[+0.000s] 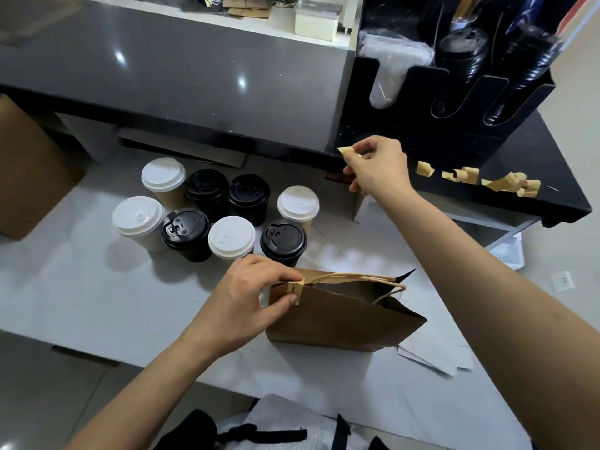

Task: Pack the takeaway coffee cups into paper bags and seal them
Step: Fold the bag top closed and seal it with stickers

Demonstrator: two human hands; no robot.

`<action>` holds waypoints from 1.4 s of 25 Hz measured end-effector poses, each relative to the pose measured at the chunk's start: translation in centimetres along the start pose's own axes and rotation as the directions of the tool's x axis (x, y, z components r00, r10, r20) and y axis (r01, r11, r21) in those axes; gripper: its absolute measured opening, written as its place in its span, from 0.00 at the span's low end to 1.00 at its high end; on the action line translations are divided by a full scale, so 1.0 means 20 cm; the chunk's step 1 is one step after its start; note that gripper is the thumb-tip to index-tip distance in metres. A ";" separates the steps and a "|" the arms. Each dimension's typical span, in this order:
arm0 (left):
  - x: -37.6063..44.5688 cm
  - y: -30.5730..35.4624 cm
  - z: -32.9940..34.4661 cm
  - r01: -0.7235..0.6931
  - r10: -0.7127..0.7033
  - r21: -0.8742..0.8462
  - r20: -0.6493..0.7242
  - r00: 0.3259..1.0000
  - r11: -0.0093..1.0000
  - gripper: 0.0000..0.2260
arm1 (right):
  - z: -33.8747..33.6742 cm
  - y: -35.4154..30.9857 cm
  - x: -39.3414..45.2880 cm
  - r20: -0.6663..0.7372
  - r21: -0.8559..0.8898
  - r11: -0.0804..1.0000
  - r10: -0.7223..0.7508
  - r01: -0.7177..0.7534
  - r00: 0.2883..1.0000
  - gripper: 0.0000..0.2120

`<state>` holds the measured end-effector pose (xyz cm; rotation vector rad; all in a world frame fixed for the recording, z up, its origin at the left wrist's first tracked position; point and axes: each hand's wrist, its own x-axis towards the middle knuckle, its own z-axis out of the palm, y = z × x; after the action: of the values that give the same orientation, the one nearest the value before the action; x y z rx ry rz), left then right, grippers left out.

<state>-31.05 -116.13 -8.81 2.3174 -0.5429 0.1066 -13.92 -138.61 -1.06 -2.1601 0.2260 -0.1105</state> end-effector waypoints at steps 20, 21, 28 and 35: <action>0.01 0.05 0.00 0.017 -0.018 0.029 0.036 0.999 0.999 0.15 | -0.22 0.01 -0.22 0.025 0.179 0.972 -0.160 0.153 0.987 0.17; 0.01 0.05 0.00 0.012 -0.013 0.033 0.037 0.999 0.999 0.14 | -0.25 0.05 -0.25 0.021 0.201 0.974 -0.109 0.103 0.994 0.17; 0.01 0.12 0.01 -0.056 0.057 0.018 -0.064 0.996 0.998 0.17 | -0.41 0.29 -0.44 0.064 0.287 0.942 0.164 -0.175 0.984 0.07; 0.01 0.30 -0.04 -0.237 0.261 0.111 -0.450 0.854 0.965 0.06 | -0.48 0.44 -0.56 0.093 0.330 0.901 0.265 -0.281 0.960 0.10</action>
<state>-33.34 -119.53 -4.31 2.1515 -0.5922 0.7862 -27.51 -148.93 -2.81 -1.7638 0.4478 0.0586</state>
